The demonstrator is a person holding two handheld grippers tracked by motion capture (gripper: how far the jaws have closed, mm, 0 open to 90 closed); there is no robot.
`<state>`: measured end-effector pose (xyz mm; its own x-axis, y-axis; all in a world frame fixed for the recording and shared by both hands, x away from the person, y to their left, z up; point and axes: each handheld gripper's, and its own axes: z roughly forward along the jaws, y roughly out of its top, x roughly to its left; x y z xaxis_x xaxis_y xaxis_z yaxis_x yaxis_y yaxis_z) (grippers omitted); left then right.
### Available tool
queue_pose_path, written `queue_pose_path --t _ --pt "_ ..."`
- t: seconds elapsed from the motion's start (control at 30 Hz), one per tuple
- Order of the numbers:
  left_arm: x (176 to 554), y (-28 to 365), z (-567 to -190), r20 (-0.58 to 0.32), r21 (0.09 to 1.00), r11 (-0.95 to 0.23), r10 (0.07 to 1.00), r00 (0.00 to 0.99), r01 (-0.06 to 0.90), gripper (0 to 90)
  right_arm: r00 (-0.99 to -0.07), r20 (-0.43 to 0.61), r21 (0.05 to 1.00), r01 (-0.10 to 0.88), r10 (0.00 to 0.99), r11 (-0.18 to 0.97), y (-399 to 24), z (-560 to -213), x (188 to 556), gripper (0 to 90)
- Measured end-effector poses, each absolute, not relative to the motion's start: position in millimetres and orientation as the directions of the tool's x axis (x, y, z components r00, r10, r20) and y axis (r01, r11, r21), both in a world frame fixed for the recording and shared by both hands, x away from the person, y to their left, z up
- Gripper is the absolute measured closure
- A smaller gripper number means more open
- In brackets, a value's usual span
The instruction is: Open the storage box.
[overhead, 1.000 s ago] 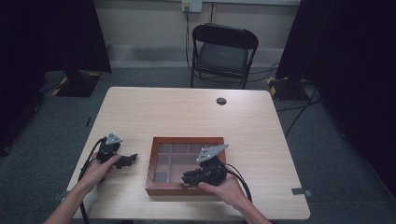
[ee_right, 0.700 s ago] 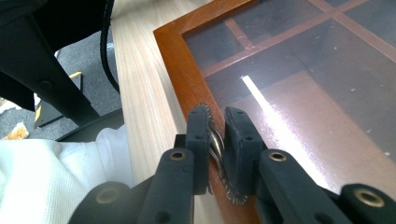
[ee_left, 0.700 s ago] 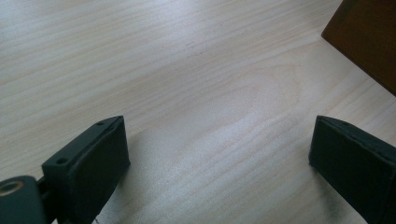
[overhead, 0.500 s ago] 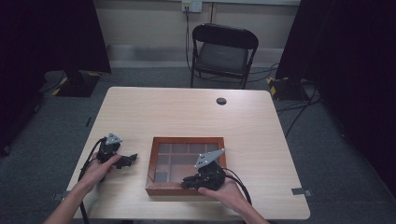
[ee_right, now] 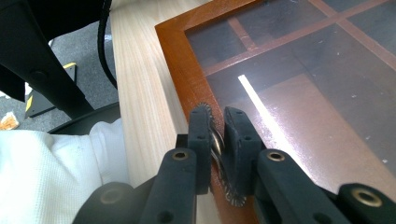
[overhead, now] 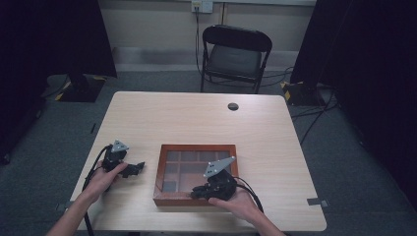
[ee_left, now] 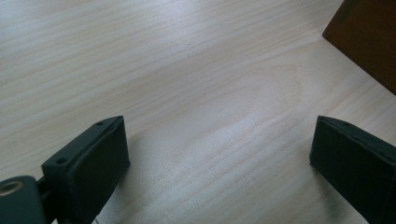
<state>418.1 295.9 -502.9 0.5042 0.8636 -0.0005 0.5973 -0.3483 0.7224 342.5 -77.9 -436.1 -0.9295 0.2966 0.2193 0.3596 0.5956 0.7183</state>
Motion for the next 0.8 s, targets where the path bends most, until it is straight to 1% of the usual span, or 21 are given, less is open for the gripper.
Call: queue_pose_path --t 0.23,0.8 --pt "418 296 -503 -0.001 0.723 -0.348 0.864 0.504 0.597 3.8 -0.929 0.224 0.714 0.362 0.295 0.599 -78 -433 343 81.9" --pt "418 296 -503 0.0 0.722 -0.348 0.864 0.504 0.597 3.8 -0.925 0.247 0.742 0.372 0.289 0.557 -82 -415 348 82.0"
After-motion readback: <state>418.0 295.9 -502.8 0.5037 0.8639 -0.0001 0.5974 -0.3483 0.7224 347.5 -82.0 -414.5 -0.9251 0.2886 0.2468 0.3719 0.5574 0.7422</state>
